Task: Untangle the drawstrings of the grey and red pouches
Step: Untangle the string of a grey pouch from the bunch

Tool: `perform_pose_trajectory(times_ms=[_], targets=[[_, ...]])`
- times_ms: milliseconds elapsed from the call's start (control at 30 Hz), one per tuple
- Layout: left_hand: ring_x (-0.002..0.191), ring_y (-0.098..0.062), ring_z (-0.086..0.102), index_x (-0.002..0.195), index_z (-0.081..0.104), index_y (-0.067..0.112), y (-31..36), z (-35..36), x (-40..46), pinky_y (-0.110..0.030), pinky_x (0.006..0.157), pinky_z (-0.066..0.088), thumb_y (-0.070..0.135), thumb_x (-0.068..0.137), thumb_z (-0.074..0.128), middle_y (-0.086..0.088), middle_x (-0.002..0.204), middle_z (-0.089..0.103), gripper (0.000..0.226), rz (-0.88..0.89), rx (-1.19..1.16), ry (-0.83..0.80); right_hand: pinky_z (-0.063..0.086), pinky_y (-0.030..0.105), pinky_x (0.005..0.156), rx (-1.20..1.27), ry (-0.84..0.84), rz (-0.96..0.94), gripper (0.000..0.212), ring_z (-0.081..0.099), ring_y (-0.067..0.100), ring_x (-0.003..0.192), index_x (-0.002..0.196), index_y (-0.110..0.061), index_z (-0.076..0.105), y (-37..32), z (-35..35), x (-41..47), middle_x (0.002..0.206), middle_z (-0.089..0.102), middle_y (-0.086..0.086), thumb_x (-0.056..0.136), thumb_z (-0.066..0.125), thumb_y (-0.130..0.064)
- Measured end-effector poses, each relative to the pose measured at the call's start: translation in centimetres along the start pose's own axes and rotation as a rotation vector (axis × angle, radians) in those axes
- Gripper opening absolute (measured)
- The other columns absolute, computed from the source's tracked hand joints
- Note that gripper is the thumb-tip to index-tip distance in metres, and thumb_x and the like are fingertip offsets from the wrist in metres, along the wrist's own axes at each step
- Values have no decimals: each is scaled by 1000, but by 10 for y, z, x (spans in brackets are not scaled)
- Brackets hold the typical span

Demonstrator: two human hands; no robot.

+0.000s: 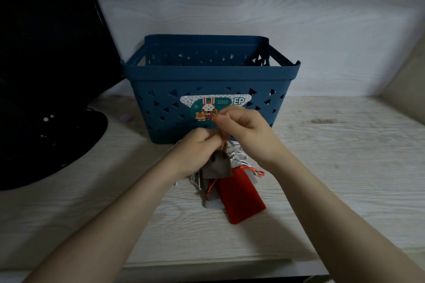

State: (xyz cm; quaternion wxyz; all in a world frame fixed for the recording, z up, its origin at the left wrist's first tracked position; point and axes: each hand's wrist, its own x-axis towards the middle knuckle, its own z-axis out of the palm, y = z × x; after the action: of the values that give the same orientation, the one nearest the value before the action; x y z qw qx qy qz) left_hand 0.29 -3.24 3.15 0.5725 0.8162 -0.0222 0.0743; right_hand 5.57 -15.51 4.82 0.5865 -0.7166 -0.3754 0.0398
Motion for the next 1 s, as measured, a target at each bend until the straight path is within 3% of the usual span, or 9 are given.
perform_pose_trajectory(times_ms=[67,133,233,400,667,800,867,1000], targets=[[60,-11,35,62,48,9,-2,-1,0,-31,63,27,35,79,51,1,56,39,31,-9,-73,34,40,34,69,88,-85,14,29,48,20,69,70,1,55,0,-1,-4,70,52,14,88,54,-21],[52,-4,31,57,42,16,-5,-3,1,-30,58,24,21,90,50,11,50,35,35,-38,-129,81,43,25,71,130,-67,36,9,53,11,73,82,-10,59,1,-3,-7,77,57,1,91,56,-11],[49,-5,32,47,37,23,-8,-9,1,-30,58,25,24,91,48,12,46,35,45,-41,-159,117,50,23,78,50,-44,72,10,61,9,79,95,-9,63,6,-7,-8,86,64,3,89,57,-2],[56,-10,39,48,45,22,-8,-12,-1,-30,61,30,33,89,48,7,52,41,43,-11,-109,169,52,32,78,-128,-33,37,8,66,18,78,85,-12,67,5,-7,-8,83,70,7,88,61,-7],[63,-2,57,73,62,14,-13,-6,-2,-16,61,45,14,95,45,6,64,60,27,-45,-265,184,43,15,73,-215,-30,-81,13,58,10,78,77,-20,69,1,-5,-12,80,63,-3,79,71,-7],[64,-6,58,68,59,14,-13,-7,-2,-18,61,47,9,94,45,7,60,59,29,-52,-332,127,47,25,80,-128,-30,-40,6,58,14,85,78,-18,69,3,-6,-14,85,61,0,83,67,-21],[65,-7,59,69,59,11,-10,-8,-2,-18,62,49,8,93,47,6,60,59,27,-43,-328,112,47,35,77,-84,-6,0,18,59,22,83,80,-13,66,5,-6,-15,83,64,7,87,58,-28],[62,-1,58,69,56,10,-6,-6,-4,-14,62,47,6,93,46,11,59,60,26,2,-229,69,44,18,70,-115,14,59,10,56,1,72,87,-18,65,8,-8,-14,80,65,-7,87,61,-9]])
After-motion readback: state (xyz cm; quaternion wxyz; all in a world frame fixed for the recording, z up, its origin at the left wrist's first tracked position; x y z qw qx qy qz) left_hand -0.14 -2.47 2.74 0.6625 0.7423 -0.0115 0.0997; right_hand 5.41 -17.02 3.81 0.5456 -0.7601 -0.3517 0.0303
